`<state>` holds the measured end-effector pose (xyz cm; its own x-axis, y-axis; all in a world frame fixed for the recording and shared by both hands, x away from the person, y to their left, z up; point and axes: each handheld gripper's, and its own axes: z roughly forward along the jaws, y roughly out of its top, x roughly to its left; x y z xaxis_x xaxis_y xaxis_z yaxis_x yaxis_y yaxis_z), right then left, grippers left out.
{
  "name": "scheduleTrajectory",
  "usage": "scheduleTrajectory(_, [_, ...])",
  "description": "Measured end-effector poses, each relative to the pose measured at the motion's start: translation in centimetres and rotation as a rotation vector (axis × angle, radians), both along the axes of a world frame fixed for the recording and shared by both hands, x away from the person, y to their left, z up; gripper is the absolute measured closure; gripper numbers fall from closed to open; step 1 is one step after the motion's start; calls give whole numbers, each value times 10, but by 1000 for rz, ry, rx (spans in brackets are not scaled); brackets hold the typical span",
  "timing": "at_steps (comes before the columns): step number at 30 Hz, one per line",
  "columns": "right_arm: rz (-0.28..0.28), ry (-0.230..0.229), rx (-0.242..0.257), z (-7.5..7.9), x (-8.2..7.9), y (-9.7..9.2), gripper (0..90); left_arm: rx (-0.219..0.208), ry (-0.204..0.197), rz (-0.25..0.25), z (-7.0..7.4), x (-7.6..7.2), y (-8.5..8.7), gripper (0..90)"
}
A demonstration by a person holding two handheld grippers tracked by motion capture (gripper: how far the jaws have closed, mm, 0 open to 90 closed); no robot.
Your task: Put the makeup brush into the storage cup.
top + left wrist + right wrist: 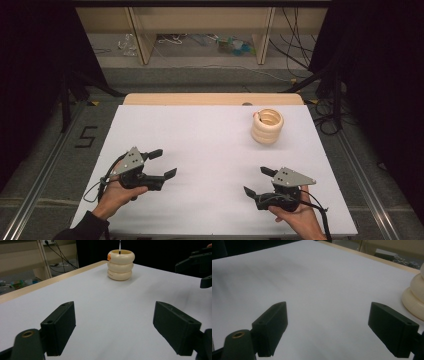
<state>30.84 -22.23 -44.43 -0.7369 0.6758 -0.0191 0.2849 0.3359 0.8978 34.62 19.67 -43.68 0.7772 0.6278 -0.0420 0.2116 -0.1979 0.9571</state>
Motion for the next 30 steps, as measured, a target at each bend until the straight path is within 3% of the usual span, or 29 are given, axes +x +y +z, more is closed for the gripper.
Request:
scheduleTrajectory(3, [0, 2, 3, 0, 0, 0, 171, -3, -8, -9, -1, -3, 0, 182])
scheduleTrajectory(6, [-3, 2, 13, 0, 0, -1, 170, 27, -15, -5, -2, -6, 2, 181])
scheduleTrajectory(11, [-7, -2, 12, 1, 1, -3, 170, 24, -12, 4, -4, -9, 5, 180])
scheduleTrajectory(16, [-18, -5, 11, 0, 1, -6, 170, -10, -12, 11, -3, -13, 7, 180])
scheduleTrajectory(21, [-22, 17, 6, 1, -1, -7, 169, -8, -8, 2, -4, -16, 8, 180])
scheduleTrajectory(30, [-41, 0, 15, -1, -4, -15, 169, 3, -9, -1, -5, -19, 6, 182])
